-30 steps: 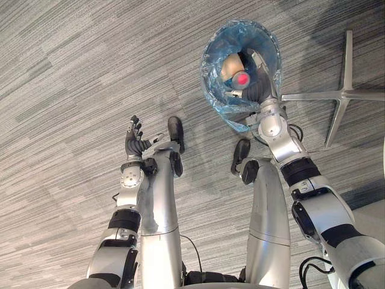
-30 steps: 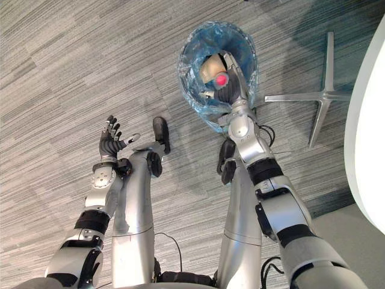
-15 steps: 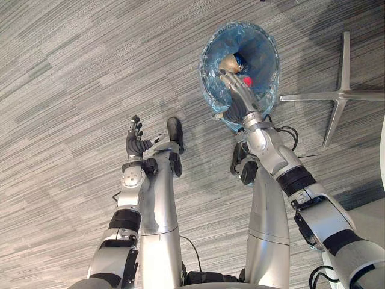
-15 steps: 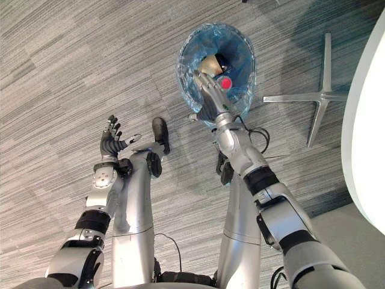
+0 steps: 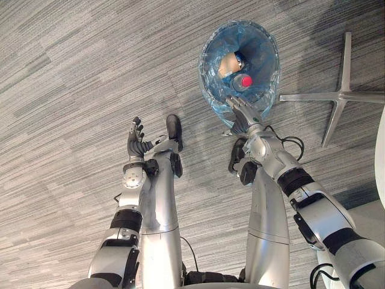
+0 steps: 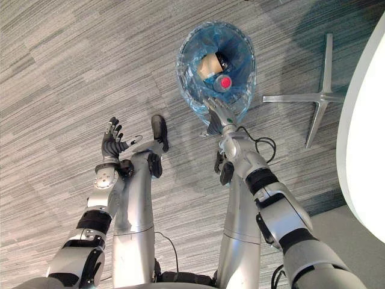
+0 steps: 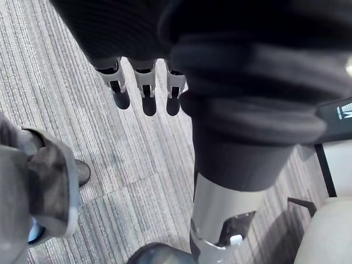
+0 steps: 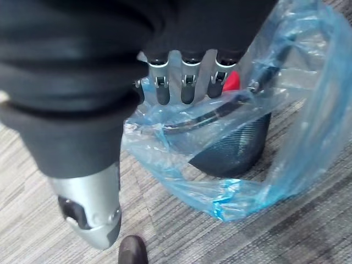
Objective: Gather rubbish on tea table into small bin, then transfer packed bag to large trash can.
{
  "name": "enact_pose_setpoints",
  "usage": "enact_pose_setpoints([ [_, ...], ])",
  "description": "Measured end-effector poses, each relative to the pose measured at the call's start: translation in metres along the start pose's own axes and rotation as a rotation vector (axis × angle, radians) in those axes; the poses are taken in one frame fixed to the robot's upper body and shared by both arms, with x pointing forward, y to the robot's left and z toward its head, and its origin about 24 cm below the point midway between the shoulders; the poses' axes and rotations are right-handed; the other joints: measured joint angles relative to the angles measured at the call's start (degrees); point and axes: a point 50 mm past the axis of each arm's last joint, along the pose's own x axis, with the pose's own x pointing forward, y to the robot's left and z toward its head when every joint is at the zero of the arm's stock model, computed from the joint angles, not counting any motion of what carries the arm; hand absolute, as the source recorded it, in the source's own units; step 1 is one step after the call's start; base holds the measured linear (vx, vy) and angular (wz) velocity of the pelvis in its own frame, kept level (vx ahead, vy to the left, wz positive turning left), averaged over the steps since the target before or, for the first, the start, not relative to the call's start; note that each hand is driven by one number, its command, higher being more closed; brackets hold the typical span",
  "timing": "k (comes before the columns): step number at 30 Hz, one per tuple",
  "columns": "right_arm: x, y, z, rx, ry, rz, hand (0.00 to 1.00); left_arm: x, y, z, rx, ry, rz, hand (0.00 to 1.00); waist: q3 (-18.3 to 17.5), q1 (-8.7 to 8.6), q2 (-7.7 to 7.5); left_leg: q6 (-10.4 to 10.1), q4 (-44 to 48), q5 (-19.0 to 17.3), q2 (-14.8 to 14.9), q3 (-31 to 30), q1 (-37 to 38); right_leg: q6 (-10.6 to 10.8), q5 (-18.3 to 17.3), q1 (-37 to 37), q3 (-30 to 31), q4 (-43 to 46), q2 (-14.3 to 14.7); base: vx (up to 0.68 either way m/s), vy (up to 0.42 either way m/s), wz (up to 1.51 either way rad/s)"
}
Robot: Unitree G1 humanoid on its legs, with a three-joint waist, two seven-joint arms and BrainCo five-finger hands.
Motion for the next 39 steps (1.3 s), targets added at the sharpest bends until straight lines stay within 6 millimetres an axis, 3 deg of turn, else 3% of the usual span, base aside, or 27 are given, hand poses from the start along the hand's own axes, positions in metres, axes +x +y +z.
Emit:
enact_pose_setpoints([
  [21,-0.003,-0.011,-0.027,-0.053,0.188,-0.142,0.00,0.003,-0.001,-0.001,-0.006,0.013,0.020,0.00,0.00,-0.04,-0.01,0.12,-0.40,0.42,0.09,0.14,0.17,-0.12,0.08,0.04,-0.03,-0.34,0.02,0.00,0.000,0.00],
  [22,-0.002,-0.011,-0.026,-0.054,0.189,-0.144,1.00,0.003,0.000,-0.001,-0.006,0.013,0.027,0.00,0.00,-0.04,0.00,0.12,-0.40,0.42,0.09,0.15,0.17,-0.11,0.08,0.04,-0.02,-0.36,0.02,0.00,0.000,0.00],
  [39,-0.002,-0.012,-0.026,-0.041,0.205,-0.167,1.00,0.003,0.000,0.000,-0.008,0.009,0.032,0.00,0.00,-0.05,0.00,0.13,-0.49,0.41,0.09,0.17,-0.20,-0.08,0.06,-0.28,-0.05,-0.52,0.02,0.00,0.000,0.00],
])
